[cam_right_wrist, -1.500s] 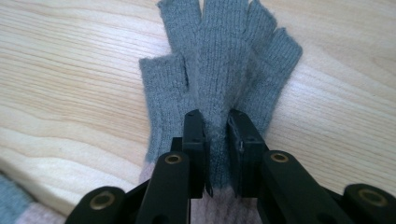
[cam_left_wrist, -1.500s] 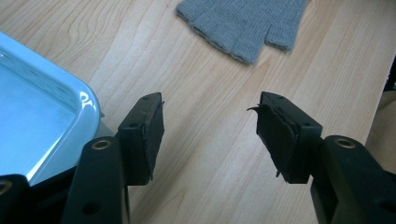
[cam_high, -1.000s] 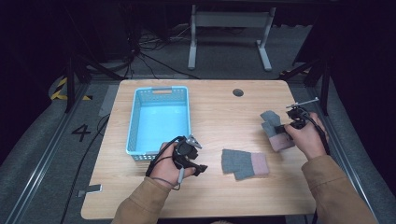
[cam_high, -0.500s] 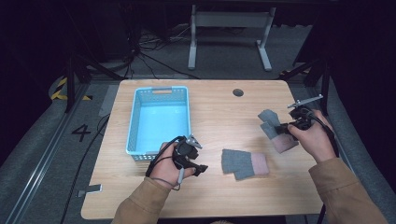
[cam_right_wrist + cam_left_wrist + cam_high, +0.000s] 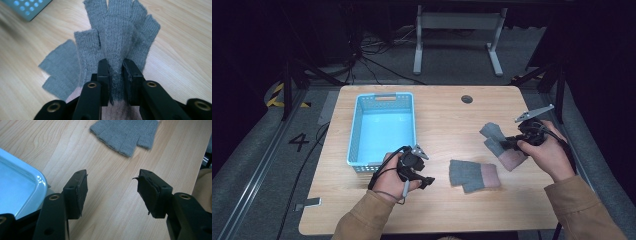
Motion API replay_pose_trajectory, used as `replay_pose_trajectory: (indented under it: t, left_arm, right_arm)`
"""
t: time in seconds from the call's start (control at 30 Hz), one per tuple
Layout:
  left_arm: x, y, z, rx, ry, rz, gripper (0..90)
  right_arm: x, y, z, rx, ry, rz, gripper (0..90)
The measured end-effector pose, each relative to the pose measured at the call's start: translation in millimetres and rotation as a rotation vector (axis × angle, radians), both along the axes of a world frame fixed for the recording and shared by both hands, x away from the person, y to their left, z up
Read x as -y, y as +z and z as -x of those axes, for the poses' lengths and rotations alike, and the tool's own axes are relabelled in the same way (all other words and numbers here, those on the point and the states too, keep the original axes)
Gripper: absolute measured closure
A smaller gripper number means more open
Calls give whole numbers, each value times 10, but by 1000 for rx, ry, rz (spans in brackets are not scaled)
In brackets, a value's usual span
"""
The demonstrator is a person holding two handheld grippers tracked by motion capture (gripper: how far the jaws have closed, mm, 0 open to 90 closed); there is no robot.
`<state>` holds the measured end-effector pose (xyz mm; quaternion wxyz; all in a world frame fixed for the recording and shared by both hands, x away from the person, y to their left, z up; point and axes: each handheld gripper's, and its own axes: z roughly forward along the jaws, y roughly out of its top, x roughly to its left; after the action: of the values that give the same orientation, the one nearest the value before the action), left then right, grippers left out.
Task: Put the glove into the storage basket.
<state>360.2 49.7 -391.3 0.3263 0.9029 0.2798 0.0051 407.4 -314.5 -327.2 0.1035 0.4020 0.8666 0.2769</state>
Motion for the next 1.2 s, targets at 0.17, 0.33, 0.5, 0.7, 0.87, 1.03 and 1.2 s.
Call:
replay_pose_trajectory:
  t: [0.17, 0.33, 0.5, 0.7, 0.87, 1.03, 1.2]
  left_arm:
    - [8, 1, 6, 1, 2, 1, 421]
    - [16, -3, 7, 3, -4, 7, 437]
    - [21, 8, 6, 12, -8, 35, 470]
    - [41, 42, 10, 21, -51, 95, 512]
    - [43, 56, 13, 43, -37, 75, 499]
    - [6, 60, -6, 11, -33, 93, 498]
    - [46, 53, 3, 23, -40, 85, 472]
  right_arm:
    - [-62, -14, 59, -3, 60, 1, 769]
    - [-137, -45, 115, 2, 128, 12, 768]
    - [-204, -109, 182, 9, 187, -4, 765]
    - [-287, -285, 280, 7, 228, -47, 765]
    - [-372, -368, 289, -5, 269, -41, 764]
    - [-402, -439, 288, -4, 302, -25, 759]
    - [-436, -537, 289, -29, 314, -1, 757]
